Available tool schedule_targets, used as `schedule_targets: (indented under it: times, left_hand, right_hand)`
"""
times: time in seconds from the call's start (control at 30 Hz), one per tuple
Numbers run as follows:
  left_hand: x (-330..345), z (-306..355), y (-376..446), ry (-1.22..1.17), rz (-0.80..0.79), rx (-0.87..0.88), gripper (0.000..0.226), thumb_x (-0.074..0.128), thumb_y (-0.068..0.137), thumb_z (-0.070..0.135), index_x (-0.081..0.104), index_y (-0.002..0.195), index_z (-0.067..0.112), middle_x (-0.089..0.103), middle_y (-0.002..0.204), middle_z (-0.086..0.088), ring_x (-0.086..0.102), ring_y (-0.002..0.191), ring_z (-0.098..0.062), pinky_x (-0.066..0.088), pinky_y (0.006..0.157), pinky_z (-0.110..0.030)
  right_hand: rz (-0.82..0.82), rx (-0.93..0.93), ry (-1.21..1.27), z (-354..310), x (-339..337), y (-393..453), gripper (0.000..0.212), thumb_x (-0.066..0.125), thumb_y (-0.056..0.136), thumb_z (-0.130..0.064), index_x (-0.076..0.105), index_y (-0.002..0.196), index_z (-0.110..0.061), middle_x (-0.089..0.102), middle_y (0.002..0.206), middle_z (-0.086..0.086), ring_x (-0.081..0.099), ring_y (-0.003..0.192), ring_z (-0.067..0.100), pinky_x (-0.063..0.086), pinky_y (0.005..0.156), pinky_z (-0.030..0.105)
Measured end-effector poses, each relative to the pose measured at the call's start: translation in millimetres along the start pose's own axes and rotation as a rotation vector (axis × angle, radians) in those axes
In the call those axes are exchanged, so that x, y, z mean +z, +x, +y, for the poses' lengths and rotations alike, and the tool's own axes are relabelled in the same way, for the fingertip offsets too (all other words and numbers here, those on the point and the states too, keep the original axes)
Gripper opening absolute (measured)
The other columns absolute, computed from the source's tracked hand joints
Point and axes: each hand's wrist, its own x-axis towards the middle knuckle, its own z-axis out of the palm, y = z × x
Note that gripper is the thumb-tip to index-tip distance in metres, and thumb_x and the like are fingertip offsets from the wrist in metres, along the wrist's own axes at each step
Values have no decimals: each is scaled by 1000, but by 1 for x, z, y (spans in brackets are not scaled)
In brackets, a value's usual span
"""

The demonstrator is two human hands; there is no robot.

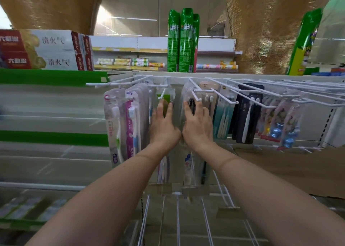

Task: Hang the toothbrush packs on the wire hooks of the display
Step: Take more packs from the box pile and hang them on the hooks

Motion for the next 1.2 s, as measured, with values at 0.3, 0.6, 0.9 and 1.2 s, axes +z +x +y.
schedule_targets:
  times: [0.3, 0.6, 0.9, 1.2]
  left_hand:
    - [12, -7, 28, 27, -69, -39, 97, 68, 91, 32, 5, 165, 35, -19, 168, 17, 6, 158, -24, 30, 122, -46]
    - [-5, -1, 49, 29, -204, -105, 91, 62, 90, 21, 12, 164, 37, -13, 170, 17, 20, 154, -28, 40, 116, -51]
    - [-29, 10, 48, -161, -263, -176, 78, 54, 91, 11, 26, 162, 28, 2, 171, 14, 23, 153, -34, 38, 118, -44]
    - [-48, 18, 4, -325, -263, -252, 55, 55, 99, 17, 47, 153, 17, 52, 151, -9, 53, 134, -29, 43, 106, -31]
  right_hand:
    - [22, -47, -3, 5, 13, 20, 79, 59, 91, -15, 22, 160, -19, 10, 165, 11, 29, 137, 36, 37, 112, 45]
    - [-24, -70, -55, 10, 14, 16, 86, 61, 87, -15, 17, 161, -20, 4, 166, 10, 27, 138, 37, 38, 110, 44]
    - [-93, -38, -63, 1, 2, 9, 97, 68, 84, -11, 9, 161, -20, -6, 165, 8, 23, 139, 37, 39, 107, 42]
    - [-139, -14, -37, -10, -20, -27, 96, 67, 85, -11, 10, 161, -24, -16, 164, 6, 16, 145, 39, 35, 112, 45]
